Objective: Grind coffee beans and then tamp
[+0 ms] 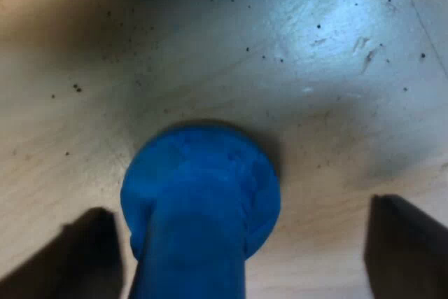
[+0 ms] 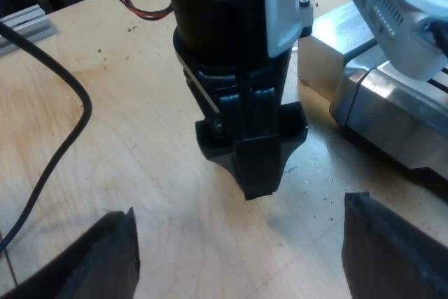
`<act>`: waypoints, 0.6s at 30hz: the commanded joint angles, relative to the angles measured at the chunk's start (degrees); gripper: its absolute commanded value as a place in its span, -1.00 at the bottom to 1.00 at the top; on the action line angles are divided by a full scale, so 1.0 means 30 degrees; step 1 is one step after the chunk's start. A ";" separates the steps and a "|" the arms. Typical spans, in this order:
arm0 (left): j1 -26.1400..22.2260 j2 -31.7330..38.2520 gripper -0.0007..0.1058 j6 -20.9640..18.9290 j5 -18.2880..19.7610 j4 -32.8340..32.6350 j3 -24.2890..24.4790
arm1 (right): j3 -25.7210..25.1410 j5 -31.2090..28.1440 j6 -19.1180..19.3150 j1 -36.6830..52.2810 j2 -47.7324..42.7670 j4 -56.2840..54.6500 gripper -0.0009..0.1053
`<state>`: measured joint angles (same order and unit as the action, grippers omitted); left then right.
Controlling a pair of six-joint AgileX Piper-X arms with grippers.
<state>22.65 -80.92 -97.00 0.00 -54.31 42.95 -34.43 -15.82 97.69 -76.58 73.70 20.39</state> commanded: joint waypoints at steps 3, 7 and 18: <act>0.0000 0.0056 -0.35 -0.0016 0.0000 -0.0100 0.0100 | -0.0032 0.0166 0.0144 0.0106 -0.0020 0.0137 0.20; 0.0000 0.0101 -0.95 0.0192 0.0000 -0.0456 0.0100 | -0.0032 0.0166 0.0144 0.0106 -0.0020 0.0137 0.20; 0.0000 0.3186 -0.98 0.0568 0.0861 -0.1156 0.0100 | -0.0032 0.0125 -0.0193 0.0106 -0.0020 0.0077 0.20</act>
<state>22.65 -72.71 -95.51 2.16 -56.91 42.95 -34.43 -14.94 96.85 -76.58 73.70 20.39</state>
